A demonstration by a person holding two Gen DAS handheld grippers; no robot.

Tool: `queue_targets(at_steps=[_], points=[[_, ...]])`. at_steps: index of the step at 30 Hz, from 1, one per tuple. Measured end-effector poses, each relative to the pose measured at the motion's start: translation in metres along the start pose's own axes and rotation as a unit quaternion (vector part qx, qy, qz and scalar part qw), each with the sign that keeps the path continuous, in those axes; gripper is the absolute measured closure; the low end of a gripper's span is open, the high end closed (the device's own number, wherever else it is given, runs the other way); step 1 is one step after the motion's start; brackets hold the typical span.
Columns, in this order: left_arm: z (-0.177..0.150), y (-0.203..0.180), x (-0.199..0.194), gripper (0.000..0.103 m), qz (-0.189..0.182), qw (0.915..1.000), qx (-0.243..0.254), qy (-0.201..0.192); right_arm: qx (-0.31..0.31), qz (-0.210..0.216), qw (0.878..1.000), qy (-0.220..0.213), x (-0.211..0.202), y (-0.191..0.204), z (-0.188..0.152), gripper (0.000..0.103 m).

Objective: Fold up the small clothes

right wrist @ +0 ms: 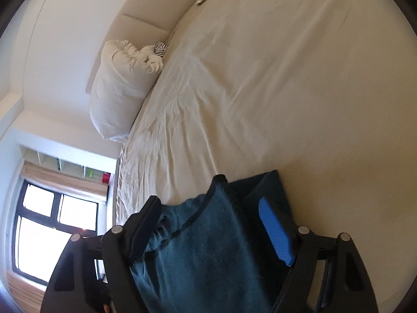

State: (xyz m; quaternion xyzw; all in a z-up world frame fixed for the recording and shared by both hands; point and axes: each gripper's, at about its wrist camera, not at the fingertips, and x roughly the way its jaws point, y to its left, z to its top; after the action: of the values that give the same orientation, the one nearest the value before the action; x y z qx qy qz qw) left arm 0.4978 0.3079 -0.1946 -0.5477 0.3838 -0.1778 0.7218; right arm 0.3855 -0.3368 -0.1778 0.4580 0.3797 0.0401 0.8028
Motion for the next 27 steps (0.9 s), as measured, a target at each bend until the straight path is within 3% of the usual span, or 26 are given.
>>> queue_targets(at_steps=[2, 5, 9, 14, 21, 27], points=[[0.003, -0.003, -0.01, 0.008, -0.006, 1.0, 0.007, 0.001, -0.026, -0.014, 1.0, -0.005, -0.007, 0.003, -0.003, 0.022], [-0.004, -0.013, -0.022, 0.008, 0.02, 0.9986, 0.047, 0.01, -0.064, -0.023, 0.998, -0.01, -0.023, 0.013, -0.011, 0.023], [-0.04, -0.027, -0.011, 0.009, 0.078, 0.9862, 0.135, 0.056, -0.149, -0.052, 0.987, 0.007, -0.036, 0.033, -0.039, 0.028], [-0.066, -0.015, 0.004, 0.014, 0.102, 0.9798, 0.15, 0.083, -0.222, -0.091, 0.97, 0.047, -0.028, 0.043, -0.077, 0.039], [-0.095, -0.01, -0.018, 0.034, 0.107, 0.9721, 0.189, 0.087, -0.197, -0.081, 0.976, 0.048, -0.043, 0.026, -0.09, 0.043], [-0.118, -0.016, -0.034, 0.035, 0.102, 0.9652, 0.225, 0.085, -0.186, -0.08, 0.978, 0.052, -0.051, 0.015, -0.095, 0.047]])
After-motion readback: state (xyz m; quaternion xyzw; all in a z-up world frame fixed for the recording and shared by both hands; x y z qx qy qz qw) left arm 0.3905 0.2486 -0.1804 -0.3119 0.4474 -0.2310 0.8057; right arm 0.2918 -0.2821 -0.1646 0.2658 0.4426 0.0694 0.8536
